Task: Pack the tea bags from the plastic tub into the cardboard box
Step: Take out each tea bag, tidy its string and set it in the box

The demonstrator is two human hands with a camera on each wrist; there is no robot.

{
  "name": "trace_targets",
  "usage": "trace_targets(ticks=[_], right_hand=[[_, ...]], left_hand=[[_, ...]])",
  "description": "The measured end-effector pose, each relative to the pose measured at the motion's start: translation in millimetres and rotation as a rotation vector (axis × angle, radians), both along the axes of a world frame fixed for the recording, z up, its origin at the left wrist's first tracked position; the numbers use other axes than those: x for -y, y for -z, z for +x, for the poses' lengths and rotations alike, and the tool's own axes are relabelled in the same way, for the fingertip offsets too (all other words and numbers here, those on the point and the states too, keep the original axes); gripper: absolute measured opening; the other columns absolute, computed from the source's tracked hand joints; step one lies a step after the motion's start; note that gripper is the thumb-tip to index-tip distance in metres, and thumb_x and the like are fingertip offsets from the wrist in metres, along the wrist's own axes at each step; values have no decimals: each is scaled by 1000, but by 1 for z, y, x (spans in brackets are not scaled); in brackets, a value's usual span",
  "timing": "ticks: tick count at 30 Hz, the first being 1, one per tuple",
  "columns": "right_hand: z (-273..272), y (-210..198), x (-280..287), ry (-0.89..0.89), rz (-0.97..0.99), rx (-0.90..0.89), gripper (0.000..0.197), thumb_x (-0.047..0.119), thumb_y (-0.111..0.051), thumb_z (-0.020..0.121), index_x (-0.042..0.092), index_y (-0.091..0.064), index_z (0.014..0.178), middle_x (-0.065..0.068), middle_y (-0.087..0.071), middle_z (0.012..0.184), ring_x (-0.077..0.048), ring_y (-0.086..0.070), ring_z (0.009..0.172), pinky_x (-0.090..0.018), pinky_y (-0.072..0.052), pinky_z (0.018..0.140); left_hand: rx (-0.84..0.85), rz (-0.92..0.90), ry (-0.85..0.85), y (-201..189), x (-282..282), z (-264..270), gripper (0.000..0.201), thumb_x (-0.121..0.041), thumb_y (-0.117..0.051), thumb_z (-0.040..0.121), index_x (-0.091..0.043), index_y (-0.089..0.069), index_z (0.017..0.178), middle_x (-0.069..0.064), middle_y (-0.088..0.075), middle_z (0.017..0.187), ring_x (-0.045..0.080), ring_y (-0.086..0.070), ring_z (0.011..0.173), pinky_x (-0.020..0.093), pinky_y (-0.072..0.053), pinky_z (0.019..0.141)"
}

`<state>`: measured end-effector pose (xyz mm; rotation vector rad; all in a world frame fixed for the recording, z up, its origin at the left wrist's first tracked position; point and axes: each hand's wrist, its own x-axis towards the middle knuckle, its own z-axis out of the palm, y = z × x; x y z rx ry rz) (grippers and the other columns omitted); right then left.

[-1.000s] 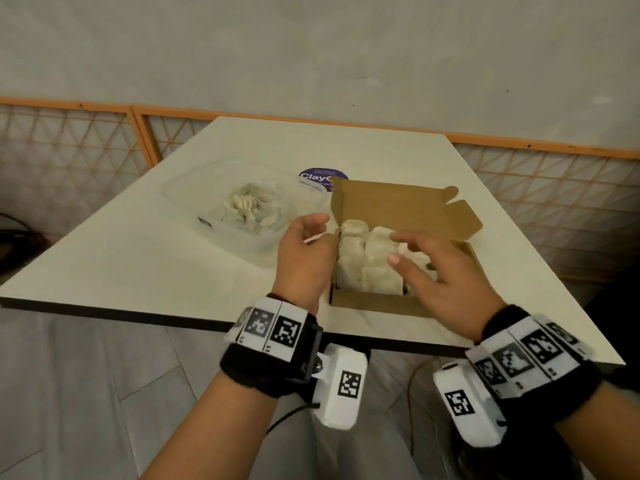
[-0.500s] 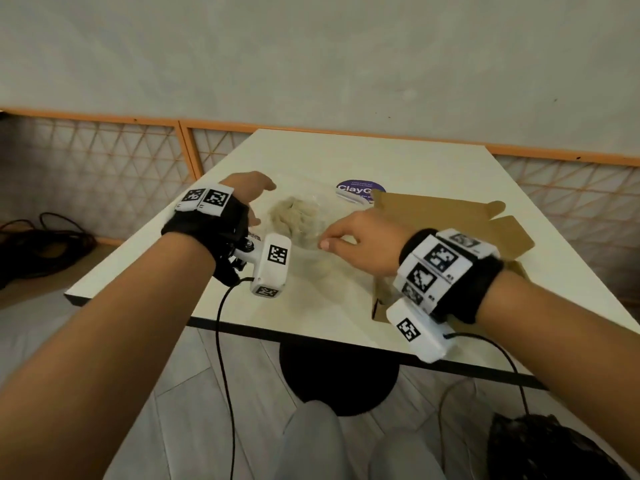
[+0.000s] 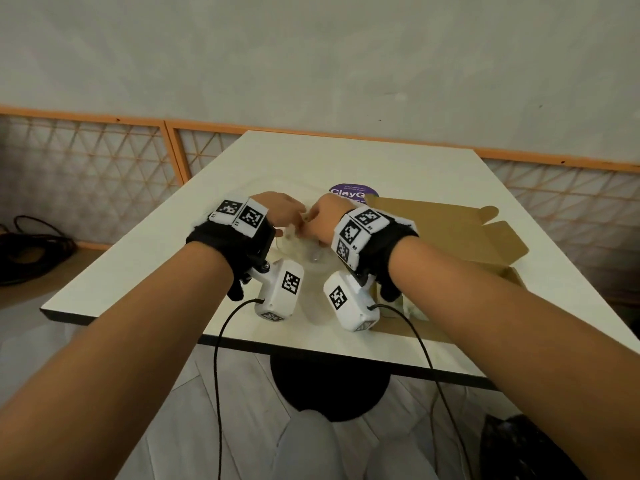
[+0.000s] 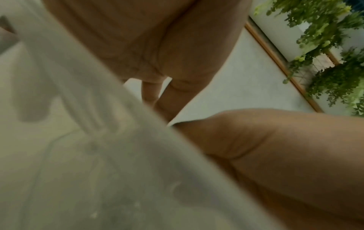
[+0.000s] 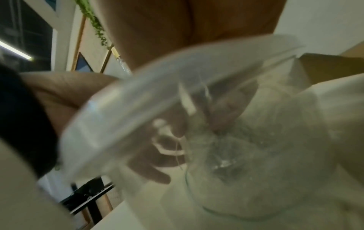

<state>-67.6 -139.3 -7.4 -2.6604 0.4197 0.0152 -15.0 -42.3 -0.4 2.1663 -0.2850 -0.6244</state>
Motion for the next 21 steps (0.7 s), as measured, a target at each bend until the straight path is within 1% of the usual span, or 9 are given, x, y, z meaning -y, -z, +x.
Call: trace_targets(ticks=[2,4,6,9,12,14,16,19,21], right_hand=[[2,0,6,2,10,-26,28,33,-63,79,10,-68,94,-9,-70,85,-27,-67,82,-33,-56,76],[2,2,8,-17,-49,-56,24,30,-62,80,6,-66,82,-7,-66,74,-26,-63,73,-29,-52,64],[4,4,6,-14,-95,-43,21,26,-61,84,6,-60,75,-5,-53,65,-23,-52,65,-22,-36,49],[7,3,12,5,-50,6,20,20,-61,86,2,-68,91,-9,-61,79,-21,-53,75,-23,-37,54],[9,1,27,74,189,82,20,16,-64,82,10,-69,101,-3,-63,89,-17,-58,81,-20,-44,58],[10,0,36,156,423,157,13,18,-68,80,16,-68,92,2,-62,81,-11,-58,70,-18,-44,52],[9,-3,42,199,562,187,10,15,-70,79,19,-61,76,3,-60,68,-7,-55,55,-16,-42,43],[3,-14,44,222,641,215,18,7,-68,81,6,-59,65,-5,-54,54,-13,-46,45,-18,-39,44],[2,-21,43,197,693,233,19,5,-67,82,3,-58,65,-8,-54,56,-15,-46,48,-19,-40,48]], left_hand=[[52,30,40,2,2,1,32,-1,-51,91,-18,-61,117,-2,-50,111,20,-49,112,32,-46,92],[67,15,46,2,2,-1,26,-5,-52,92,-15,-62,114,4,-55,111,23,-56,105,35,-47,95],[84,-11,25,5,0,0,16,-6,-53,92,-14,-59,105,9,-58,106,24,-58,94,36,-52,92],[85,-40,29,7,-2,2,13,-4,-54,91,-16,-58,91,10,-57,103,23,-57,93,37,-52,94],[110,3,50,10,-5,5,22,-1,-58,87,-21,-56,77,10,-58,99,23,-57,91,35,-52,92],[126,30,29,12,-6,6,21,3,-61,82,-17,-65,86,8,-58,85,22,-54,85,33,-51,89],[161,71,25,12,-6,5,39,3,-65,79,-18,-67,111,3,-56,80,22,-54,87,35,-52,93],[215,70,30,9,-6,6,58,-9,-69,78,-31,-53,130,5,-55,119,24,-53,109,31,-48,92],[327,-62,-76,6,-5,8,51,-26,-69,81,-32,-53,129,7,-47,133,25,-52,117,28,-43,90]])
